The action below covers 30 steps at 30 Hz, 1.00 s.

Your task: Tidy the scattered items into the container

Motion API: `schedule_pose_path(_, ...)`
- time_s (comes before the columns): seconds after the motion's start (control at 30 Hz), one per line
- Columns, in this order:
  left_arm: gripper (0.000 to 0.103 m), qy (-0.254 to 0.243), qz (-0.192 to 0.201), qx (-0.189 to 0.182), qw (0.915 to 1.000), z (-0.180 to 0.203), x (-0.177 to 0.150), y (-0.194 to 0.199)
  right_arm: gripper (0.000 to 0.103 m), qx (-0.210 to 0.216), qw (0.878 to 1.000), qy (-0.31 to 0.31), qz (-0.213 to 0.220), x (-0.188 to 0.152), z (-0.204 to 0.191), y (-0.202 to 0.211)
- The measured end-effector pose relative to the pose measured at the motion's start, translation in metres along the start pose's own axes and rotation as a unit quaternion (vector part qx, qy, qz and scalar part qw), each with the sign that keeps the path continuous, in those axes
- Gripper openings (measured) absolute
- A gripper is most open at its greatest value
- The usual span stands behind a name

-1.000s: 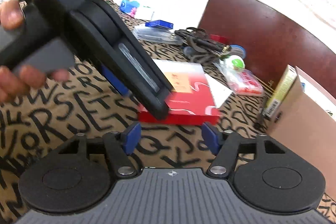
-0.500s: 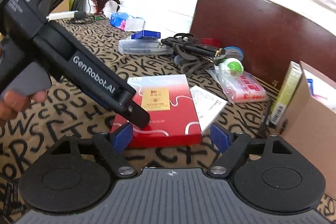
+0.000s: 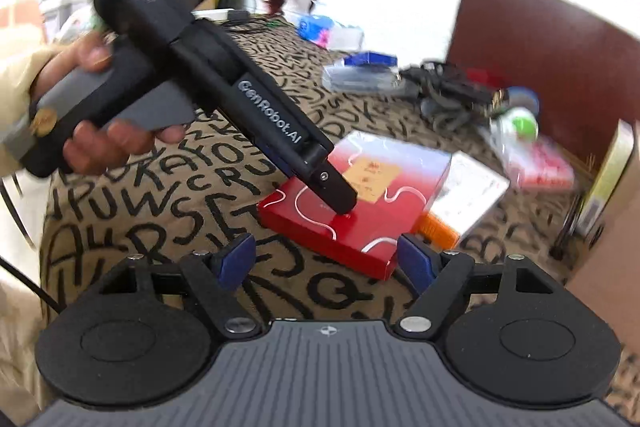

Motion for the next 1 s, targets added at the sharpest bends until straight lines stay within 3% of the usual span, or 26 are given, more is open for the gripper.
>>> schedule_pose_path(0.1,0.083,0.02,0.003,0.002,0.9998,-0.006,0.007,-0.005,0.084,-0.03,0.999,0.018,-0.003,0.002,0.004,-0.01)
schedule_pose_path(0.33,0.09,0.003,0.002,-0.001,1.0,-0.002,0.014,-0.019,0.083,-0.022,0.999,0.023,-0.01,-0.002,0.002,-0.031)
schedule_pose_path(0.4,0.081,0.007,-0.004,-0.009,0.9999,-0.001,0.014,-0.02,0.083,-0.025,0.999,0.022,-0.011,-0.002,-0.001,-0.032)
schedule_pose_path(0.5,0.077,-0.005,0.0,-0.002,1.0,-0.001,0.012,-0.015,0.08,-0.012,1.0,0.022,-0.018,-0.002,-0.003,-0.026)
schedule_pose_path(0.67,0.086,0.012,-0.005,-0.015,0.9998,-0.006,0.01,-0.017,0.08,-0.019,0.999,0.029,-0.022,-0.006,-0.001,-0.03)
schedule_pose_path(1.0,0.071,-0.012,0.006,0.007,0.9999,0.005,0.01,-0.006,0.077,-0.017,0.999,-0.019,-0.023,-0.004,-0.001,-0.028)
Point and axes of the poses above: each gripper's, at about its wrist camera, not at the fingertips, and y roughly against the way its jaws point, z to its right, x to its top, the point moved 7 cm from there along -y, roughly the way its jaws point, and after that the axes turned 6 degrees about -x, right-handed, at the moved point
